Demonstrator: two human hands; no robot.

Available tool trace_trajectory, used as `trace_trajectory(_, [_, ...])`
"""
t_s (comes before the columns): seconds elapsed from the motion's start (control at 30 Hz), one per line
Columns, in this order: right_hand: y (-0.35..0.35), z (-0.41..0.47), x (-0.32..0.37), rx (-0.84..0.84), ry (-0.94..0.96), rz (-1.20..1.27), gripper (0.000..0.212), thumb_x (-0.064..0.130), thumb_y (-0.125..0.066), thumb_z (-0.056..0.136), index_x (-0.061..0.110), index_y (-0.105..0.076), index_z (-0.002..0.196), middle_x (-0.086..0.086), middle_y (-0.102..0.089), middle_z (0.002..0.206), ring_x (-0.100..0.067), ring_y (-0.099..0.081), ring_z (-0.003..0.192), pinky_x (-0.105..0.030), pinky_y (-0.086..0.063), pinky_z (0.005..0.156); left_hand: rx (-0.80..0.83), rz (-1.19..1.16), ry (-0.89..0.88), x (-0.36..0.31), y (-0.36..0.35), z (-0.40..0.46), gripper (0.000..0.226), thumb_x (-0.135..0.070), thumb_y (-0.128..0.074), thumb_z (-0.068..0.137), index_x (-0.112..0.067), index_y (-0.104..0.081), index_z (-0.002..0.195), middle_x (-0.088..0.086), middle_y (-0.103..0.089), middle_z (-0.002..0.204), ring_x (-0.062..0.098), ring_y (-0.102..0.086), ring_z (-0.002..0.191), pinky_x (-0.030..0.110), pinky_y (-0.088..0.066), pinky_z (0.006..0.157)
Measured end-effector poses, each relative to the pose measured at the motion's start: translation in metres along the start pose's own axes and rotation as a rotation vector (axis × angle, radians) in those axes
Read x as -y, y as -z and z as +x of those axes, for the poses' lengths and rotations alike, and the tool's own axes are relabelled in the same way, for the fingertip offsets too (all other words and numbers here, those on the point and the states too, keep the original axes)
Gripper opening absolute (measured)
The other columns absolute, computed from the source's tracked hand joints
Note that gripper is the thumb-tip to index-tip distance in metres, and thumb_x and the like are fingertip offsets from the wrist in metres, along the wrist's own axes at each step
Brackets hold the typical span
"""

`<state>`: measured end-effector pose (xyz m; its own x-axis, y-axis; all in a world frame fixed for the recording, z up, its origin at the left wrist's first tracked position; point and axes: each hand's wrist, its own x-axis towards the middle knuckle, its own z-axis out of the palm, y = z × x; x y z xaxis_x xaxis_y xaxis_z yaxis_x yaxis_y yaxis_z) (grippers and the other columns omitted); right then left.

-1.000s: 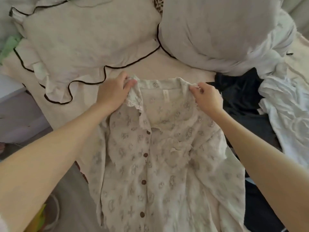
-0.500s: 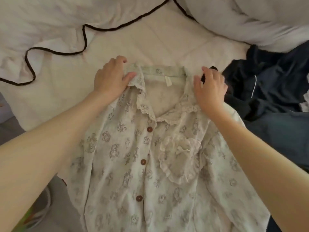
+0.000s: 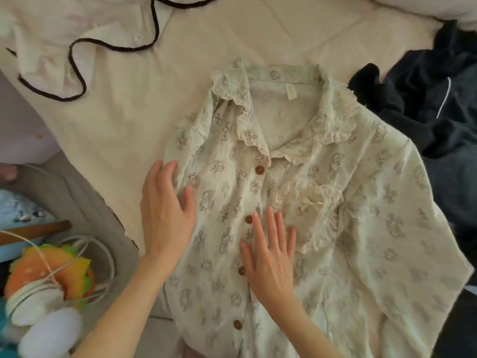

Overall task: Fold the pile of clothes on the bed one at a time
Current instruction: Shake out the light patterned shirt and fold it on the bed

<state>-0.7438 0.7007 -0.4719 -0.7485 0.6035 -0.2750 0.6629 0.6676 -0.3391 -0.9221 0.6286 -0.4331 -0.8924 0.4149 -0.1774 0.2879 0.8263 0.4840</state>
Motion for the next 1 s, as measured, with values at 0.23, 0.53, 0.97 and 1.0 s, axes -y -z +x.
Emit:
trace_trajectory(0.23, [-0.011, -0.063, -0.004, 0.190, 0.172, -0.097, 0.055, 0.043, -0.038, 0.094, 0.019, -0.039, 0.143, -0.014, -0.033, 0.150, -0.037, -0.028, 0.139, -0.057, -0.015, 0.109, 0.014, -0.043, 0.226, 0.047, -0.001, -0.075, 0.048, -0.001, -0.053, 0.089, -0.004, -0.039, 0.135, 0.015, -0.037, 0.138, 0.028, -0.045, 0.120, 0.026, -0.036, 0.091])
trace_trajectory(0.53, [-0.028, -0.109, -0.014, 0.244, 0.044, -0.101, 0.058, 0.048, -0.022, 0.100, 0.028, 0.002, 0.149, -0.003, 0.006, 0.157, -0.023, 0.017, 0.143, -0.048, 0.009, 0.117, 0.067, -0.095, 0.379, 0.110, -0.003, -0.134, 0.017, -0.016, -0.045, 0.097, -0.003, -0.056, 0.098, 0.004, -0.054, 0.081, 0.022, -0.049, 0.072, 0.018, -0.026, 0.057])
trace_trajectory(0.97, [0.015, -0.136, 0.073, 0.212, -0.082, 0.443, 0.042, 0.033, -0.041, 0.100, 0.017, -0.045, 0.138, -0.001, -0.046, 0.141, -0.016, -0.046, 0.127, -0.027, -0.036, 0.104, -0.058, -0.334, 0.225, 0.133, 0.153, -0.067, 0.027, -0.026, -0.049, 0.096, -0.005, -0.061, 0.109, 0.001, -0.057, 0.098, 0.012, -0.051, 0.087, 0.018, -0.039, 0.066])
trace_trajectory(1.0, [0.020, -0.130, 0.093, 0.213, -0.101, 0.557, 0.038, 0.032, -0.042, 0.100, 0.018, -0.050, 0.134, 0.001, -0.053, 0.133, -0.012, -0.051, 0.121, -0.021, -0.039, 0.098, 0.012, -0.369, 0.213, 0.131, 0.162, -0.063, 0.027, -0.029, -0.052, 0.095, -0.007, -0.062, 0.107, 0.000, -0.059, 0.094, 0.010, -0.055, 0.080, 0.016, -0.041, 0.063])
